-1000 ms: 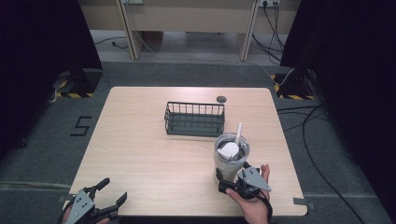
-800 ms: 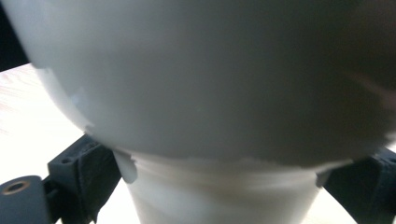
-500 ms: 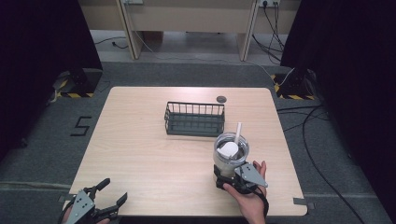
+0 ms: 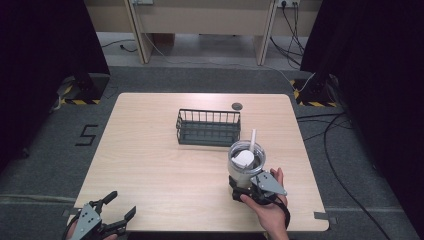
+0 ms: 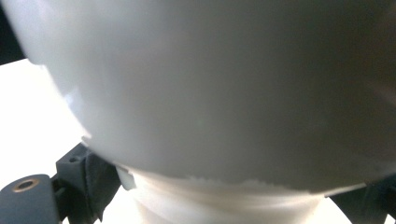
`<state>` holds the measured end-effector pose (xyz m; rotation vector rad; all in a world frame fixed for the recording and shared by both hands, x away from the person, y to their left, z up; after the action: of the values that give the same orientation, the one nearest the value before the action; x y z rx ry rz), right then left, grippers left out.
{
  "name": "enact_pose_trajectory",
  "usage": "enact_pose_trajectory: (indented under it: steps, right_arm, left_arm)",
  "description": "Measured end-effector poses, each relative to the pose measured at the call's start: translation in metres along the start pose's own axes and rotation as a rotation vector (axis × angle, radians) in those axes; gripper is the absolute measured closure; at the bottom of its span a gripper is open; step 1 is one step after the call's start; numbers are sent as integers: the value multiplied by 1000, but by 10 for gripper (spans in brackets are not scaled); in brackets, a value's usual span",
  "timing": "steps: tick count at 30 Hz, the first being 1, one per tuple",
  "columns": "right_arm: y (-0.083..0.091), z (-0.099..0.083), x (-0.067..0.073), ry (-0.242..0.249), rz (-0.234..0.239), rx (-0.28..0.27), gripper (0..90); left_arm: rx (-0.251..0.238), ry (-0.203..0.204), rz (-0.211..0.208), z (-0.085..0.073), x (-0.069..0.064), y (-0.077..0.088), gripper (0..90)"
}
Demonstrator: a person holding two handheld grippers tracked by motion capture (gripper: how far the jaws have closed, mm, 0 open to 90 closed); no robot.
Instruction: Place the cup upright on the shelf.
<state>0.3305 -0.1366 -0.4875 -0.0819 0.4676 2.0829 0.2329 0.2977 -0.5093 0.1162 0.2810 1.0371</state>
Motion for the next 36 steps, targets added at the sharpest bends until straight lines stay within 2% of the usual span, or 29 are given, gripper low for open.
enact_pose_trajectory:
  steps: [5,14,27,36]
  right_arm:
    - [-2,2,0,5,1,0,102]
    - [-4,6,-1,-25,13,-7,101]
    - [-7,32,-13,-22,-12,-51,101]
    - [-20,47,-21,-21,-20,-53,100]
  left_arm:
    - [2,-5,-3,0,0,0,187]
    - [-1,-7,-2,0,-1,0,187]
    - [-3,-8,1,0,-1,0,189]
    - [-4,-7,0,0,0,0,191]
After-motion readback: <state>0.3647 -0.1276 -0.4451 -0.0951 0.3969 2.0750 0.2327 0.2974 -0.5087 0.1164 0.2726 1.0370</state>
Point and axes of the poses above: each handheld gripper's, and its own axes: y roughly backward along the jaws, z roughly out of its top, x roughly to its left, the point moved 2 cm from there along -y, roughly forward along the jaws, and after that the axes turned 13 degrees about y, right-handed, at the moved point
